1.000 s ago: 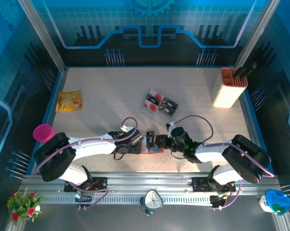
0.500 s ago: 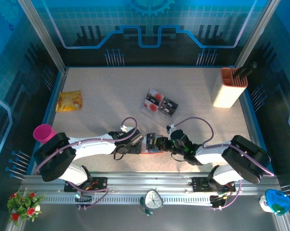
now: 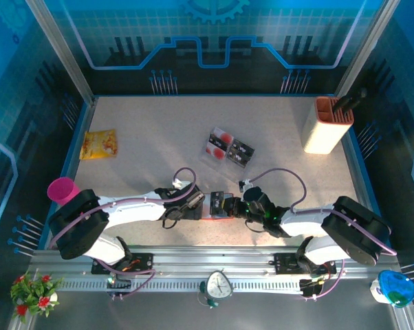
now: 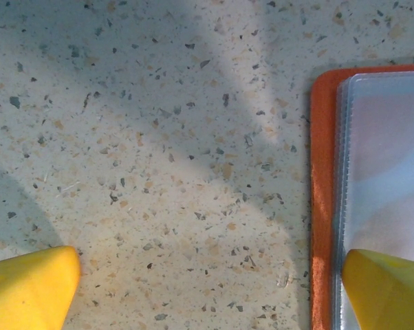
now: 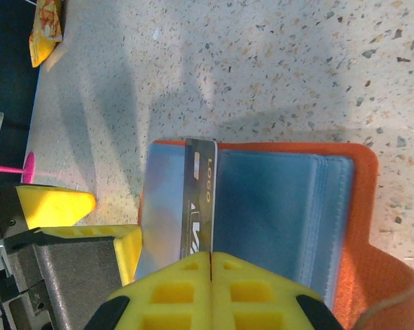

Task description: Put the credit cards into the card holder

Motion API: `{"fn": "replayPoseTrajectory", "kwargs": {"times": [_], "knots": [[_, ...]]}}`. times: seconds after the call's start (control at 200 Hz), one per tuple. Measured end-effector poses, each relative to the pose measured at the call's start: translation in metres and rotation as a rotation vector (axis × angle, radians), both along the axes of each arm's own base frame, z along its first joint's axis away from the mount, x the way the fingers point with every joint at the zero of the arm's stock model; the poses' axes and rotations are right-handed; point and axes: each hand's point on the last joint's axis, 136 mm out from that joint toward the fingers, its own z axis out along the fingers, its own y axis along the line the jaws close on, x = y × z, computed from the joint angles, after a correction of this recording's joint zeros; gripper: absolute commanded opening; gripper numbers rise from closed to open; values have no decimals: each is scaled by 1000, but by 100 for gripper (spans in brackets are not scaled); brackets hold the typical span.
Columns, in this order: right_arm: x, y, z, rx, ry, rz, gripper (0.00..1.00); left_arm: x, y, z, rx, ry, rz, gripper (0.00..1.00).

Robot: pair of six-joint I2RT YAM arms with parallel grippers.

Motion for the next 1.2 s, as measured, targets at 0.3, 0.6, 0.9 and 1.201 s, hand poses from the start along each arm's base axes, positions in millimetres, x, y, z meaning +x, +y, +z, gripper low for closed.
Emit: {"fn": "replayPoseTrajectory", "kwargs": {"times": [0.3,0.6,0.9,1.201], "knots": [[-6,5,-8,-20,17,22,0,0,0,0,-2,-1,0,99],[-7,3,-12,-37,28,8,0,0,-1,-1,-5,-3,2,99],[-6,4,-8,-61,55,0,0,1,-1,-1,-8,-5,2,99],[-8,0,-13,-90,89,-11,0,1,-1,-2,-10,-8,2,99]]}}
